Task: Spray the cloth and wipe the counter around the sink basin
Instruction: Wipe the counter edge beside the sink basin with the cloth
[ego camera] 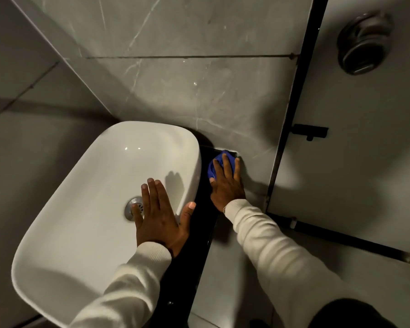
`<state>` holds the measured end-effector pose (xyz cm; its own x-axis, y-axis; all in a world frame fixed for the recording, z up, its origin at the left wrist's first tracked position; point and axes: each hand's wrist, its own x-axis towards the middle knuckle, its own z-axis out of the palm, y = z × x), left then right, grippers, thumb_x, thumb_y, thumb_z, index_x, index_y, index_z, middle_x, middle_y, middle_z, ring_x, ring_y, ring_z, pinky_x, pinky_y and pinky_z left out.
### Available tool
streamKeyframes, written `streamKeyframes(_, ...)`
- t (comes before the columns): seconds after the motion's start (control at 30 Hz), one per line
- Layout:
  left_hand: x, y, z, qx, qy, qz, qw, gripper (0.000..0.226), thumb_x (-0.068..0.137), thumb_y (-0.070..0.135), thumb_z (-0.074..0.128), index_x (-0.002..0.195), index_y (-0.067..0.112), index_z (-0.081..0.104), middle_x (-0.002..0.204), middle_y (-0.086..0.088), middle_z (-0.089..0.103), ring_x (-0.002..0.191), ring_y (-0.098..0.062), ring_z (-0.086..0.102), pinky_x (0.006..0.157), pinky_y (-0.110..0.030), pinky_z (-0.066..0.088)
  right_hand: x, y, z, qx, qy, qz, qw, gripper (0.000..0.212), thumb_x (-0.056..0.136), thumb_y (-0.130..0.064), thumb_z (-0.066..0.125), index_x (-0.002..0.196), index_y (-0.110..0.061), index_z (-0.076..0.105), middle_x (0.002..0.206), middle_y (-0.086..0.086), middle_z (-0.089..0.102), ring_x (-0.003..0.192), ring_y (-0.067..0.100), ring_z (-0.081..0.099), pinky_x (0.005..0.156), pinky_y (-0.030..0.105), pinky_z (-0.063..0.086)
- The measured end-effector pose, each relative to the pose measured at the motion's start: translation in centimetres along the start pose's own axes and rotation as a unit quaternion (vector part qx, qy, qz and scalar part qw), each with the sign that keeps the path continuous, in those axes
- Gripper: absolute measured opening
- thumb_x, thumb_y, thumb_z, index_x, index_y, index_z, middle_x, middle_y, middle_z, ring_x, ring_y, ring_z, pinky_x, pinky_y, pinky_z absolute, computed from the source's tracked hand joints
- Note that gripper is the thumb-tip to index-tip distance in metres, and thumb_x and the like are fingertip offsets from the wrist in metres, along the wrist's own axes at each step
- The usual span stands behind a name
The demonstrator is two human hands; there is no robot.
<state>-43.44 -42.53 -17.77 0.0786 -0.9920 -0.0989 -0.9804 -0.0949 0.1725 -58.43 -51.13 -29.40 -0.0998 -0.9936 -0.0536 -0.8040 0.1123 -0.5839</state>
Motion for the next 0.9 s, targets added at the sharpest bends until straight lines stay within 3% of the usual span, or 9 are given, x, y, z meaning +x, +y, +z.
streamKeyframes(0.17, 0.1, 0.3, -0.2, -0.001, -0.007, 0.0, 1.0, 0.094, 0.076, 0.069, 0.009, 0.148, 0.013, -0.014, 0.16, -0.004, -0.018, 0.146, -0.018, -0.02, 0.12, -0.048, -0.004, -1.9, -0.2, 0.4, 0.046, 0.005, 0.003, 0.999, 0.061, 0.098, -0.046, 0.034, 0.152, -0.022, 0.017, 0.165, 0.0, -0.003, 0.148, 0.033, -0.02, 0.124, 0.05, 0.003)
streamKeyframes(0.37, 0.1, 0.4, -0.4, 0.004, -0.013, 0.008, 1.0, 0.116, 0.058, 0.084, -0.016, 0.148, 0.011, -0.012, 0.16, -0.005, -0.017, 0.146, -0.018, -0.02, 0.12, -0.047, -0.002, -5.3, -0.6, 2.3, 0.05, -0.004, -0.021, 0.999, 0.063, 0.097, -0.052, 0.028, 0.152, -0.025, 0.014, 0.165, -0.003, -0.006, 0.143, 0.026, -0.032, 0.124, 0.048, -0.002)
streamKeyframes(0.57, 0.4, 0.7, -0.5, -0.006, -0.015, 0.005, 1.0, 0.12, 0.051, 0.084, -0.024, 0.147, 0.013, -0.015, 0.16, -0.004, -0.019, 0.146, -0.018, -0.02, 0.121, -0.048, -0.002, 0.9, 0.8, -0.3, -0.012, -0.01, -0.024, 1.0, 0.056, 0.097, -0.042, 0.035, 0.15, -0.029, 0.021, 0.165, -0.004, 0.005, 0.15, 0.034, -0.011, 0.12, 0.059, 0.014)
streamKeyframes(0.7, -0.1, 0.5, 0.3, -0.005, -0.021, -0.006, 1.0, 0.111, 0.06, 0.083, -0.01, 0.147, 0.014, -0.015, 0.16, -0.003, -0.019, 0.146, -0.018, -0.02, 0.121, -0.048, -0.003, 1.9, 1.8, -0.1, -0.086, -0.016, -0.067, 0.994, 0.058, 0.097, -0.046, 0.035, 0.15, -0.027, 0.022, 0.164, -0.002, 0.01, 0.15, 0.036, -0.003, 0.119, 0.059, 0.015)
streamKeyframes(0.9, 1.2, 0.8, 0.1, 0.004, 0.023, -0.004, 1.0, 0.103, 0.068, 0.076, -0.002, 0.148, 0.012, -0.013, 0.16, -0.005, -0.017, 0.147, -0.019, -0.019, 0.12, -0.049, -0.005, 2.1, -0.3, -0.3, -0.01, 0.039, 0.023, 0.999, 0.05, 0.099, -0.035, 0.037, 0.146, -0.021, 0.03, 0.163, 0.001, 0.017, 0.148, 0.041, 0.005, 0.115, 0.055, 0.03)
